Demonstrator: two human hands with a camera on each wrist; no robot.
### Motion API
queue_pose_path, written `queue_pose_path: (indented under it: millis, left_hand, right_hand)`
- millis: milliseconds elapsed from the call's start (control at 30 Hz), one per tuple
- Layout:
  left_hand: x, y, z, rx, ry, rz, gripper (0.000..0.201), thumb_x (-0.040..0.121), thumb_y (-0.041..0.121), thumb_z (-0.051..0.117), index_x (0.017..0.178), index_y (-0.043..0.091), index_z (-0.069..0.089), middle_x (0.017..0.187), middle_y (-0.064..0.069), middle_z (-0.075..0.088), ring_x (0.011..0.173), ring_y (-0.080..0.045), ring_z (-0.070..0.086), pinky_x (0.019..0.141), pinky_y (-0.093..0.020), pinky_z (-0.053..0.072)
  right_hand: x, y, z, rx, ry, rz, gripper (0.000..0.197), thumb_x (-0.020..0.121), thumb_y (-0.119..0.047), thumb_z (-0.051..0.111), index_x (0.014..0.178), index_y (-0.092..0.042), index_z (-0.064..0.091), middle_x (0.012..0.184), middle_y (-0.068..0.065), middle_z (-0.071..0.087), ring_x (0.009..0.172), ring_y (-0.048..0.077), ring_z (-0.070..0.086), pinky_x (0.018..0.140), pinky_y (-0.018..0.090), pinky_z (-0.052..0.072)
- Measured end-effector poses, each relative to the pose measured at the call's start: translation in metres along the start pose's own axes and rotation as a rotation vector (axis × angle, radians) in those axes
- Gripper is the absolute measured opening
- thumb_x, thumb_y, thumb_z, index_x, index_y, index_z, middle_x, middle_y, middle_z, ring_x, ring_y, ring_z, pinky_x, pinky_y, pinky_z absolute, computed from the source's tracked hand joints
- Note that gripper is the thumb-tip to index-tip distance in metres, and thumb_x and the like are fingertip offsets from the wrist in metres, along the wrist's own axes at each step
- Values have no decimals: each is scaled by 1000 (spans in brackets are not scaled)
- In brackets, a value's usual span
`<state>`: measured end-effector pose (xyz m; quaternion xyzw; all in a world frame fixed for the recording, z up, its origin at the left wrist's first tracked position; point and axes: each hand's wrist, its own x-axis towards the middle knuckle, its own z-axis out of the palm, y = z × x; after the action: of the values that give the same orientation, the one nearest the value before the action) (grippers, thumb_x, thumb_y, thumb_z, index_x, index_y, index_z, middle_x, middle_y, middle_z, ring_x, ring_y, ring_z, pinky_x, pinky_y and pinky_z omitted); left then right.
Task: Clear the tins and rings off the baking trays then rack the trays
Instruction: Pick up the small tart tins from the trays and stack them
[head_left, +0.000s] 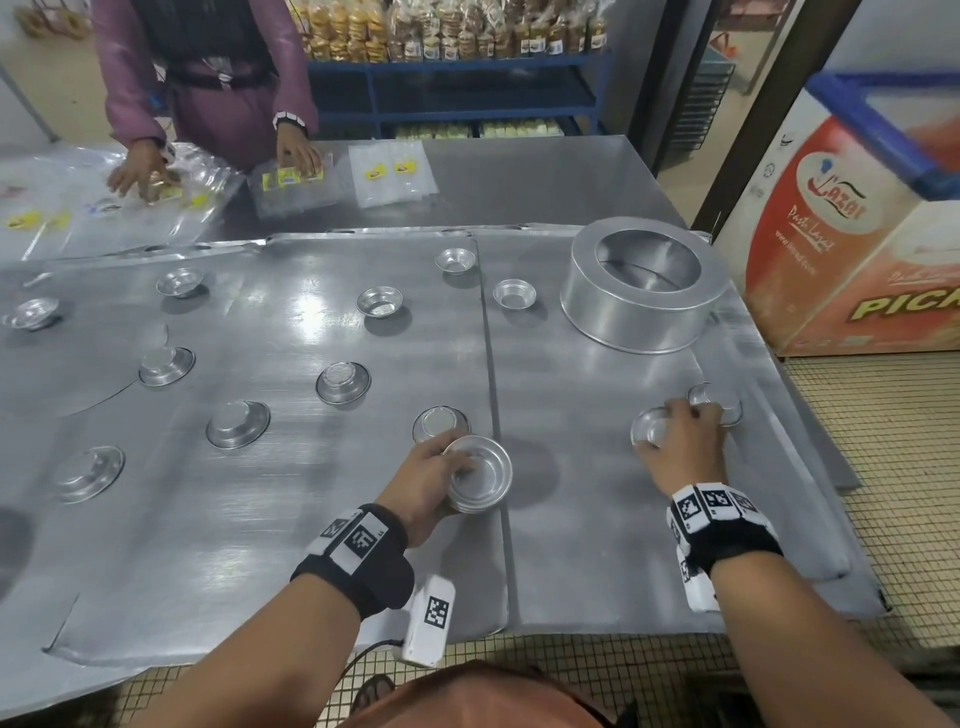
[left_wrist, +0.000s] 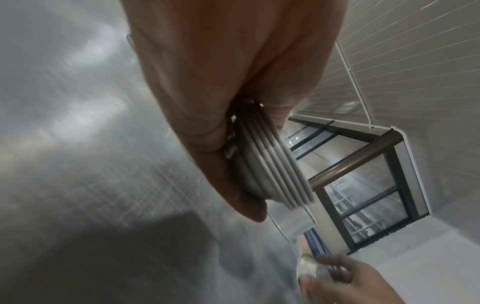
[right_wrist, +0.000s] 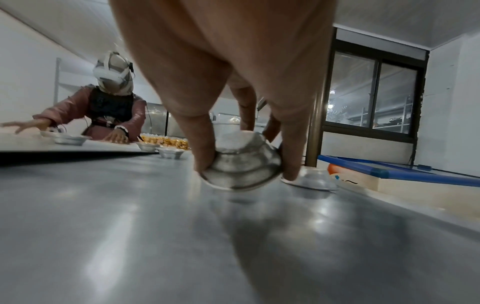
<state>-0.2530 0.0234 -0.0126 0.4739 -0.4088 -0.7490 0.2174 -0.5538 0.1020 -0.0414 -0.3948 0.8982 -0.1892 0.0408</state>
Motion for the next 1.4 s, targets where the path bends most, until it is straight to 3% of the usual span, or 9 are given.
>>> queue_pose_path:
  millis: [100, 333, 567, 767, 867, 1000, 1100, 1200, 1400]
  left_hand:
    - [-2, 0, -2, -5, -5, -7, 32, 91, -6, 49, 111, 11, 69, 95, -10, 63, 82, -24, 58, 71, -37, 55]
    - [-5, -1, -6, -41, -1, -33, 25, 97, 4, 54, 116, 8, 69, 101, -12, 69, 89, -28, 64, 83, -46, 55]
    - [-6, 4, -8, -117, -99, -90, 56, 99, 53, 51, 127, 7, 67, 123, -24, 68, 104, -37, 67, 98, -60, 52]
    - [-5, 1, -6, -117, -99, -39, 34, 97, 20, 60, 129, 8, 65, 127, -29, 64, 102, -38, 64, 99, -70, 45]
    - [-5, -1, -6, -85, -83, -8, 34, 97, 0, 51, 127, 6, 64, 112, -24, 69, 97, -36, 66, 95, -63, 53]
    - [-3, -4, -4, -56, -43, 21, 27, 98, -4, 50, 122, 0, 62, 103, -19, 65, 89, -33, 65, 76, -50, 61]
    - [-3, -4, -1, -48, -16, 16, 27, 98, -5, 51, 122, 1, 62, 100, -16, 65, 82, -27, 65, 61, -38, 60]
    - [-2, -4, 1, -42, -5, 12, 29, 97, -3, 53, 125, 0, 61, 100, -15, 66, 83, -26, 66, 66, -40, 61]
    - [0, -5, 2, -57, 17, 20, 26, 98, -2, 53, 123, 0, 62, 98, -14, 67, 84, -26, 66, 70, -42, 61]
  right_hand:
    - [-13, -26, -7, 232, 13, -105, 66, 67, -21, 84, 126, -12, 57, 127, 13, 37, 116, 36, 48, 102, 39, 43]
    - [-51, -90, -25, 690, -23, -292, 65, 60, -25, 93, 115, -20, 58, 113, -5, 54, 100, 5, 60, 80, 9, 51]
    - [-80, -115, -19, 892, -289, -404, 62, 61, -22, 93, 114, -17, 62, 111, -7, 67, 109, 4, 64, 94, 22, 53]
    - [-93, -113, -8, 844, -454, -459, 56, 64, -17, 92, 111, -15, 61, 127, -10, 65, 114, -4, 61, 102, 24, 48]
    - [-93, -108, -10, 770, -537, -509, 48, 72, -17, 86, 111, -19, 58, 131, -14, 61, 119, -7, 56, 106, 21, 44]
    - [-80, -95, -12, 625, -583, -555, 54, 76, -16, 76, 123, -28, 53, 131, -18, 60, 125, -9, 50, 108, 20, 39]
    - [-55, -77, -8, 394, -494, -524, 55, 79, -23, 71, 130, -31, 51, 133, -13, 60, 125, 2, 54, 107, 28, 42]
    - [-23, -53, -1, 207, -353, -413, 51, 82, -20, 69, 131, -20, 53, 130, 2, 62, 120, 23, 58, 101, 35, 46]
    - [39, 5, 1, -8, -108, -164, 46, 79, -13, 69, 123, -5, 59, 120, 20, 63, 117, 39, 52, 100, 43, 41]
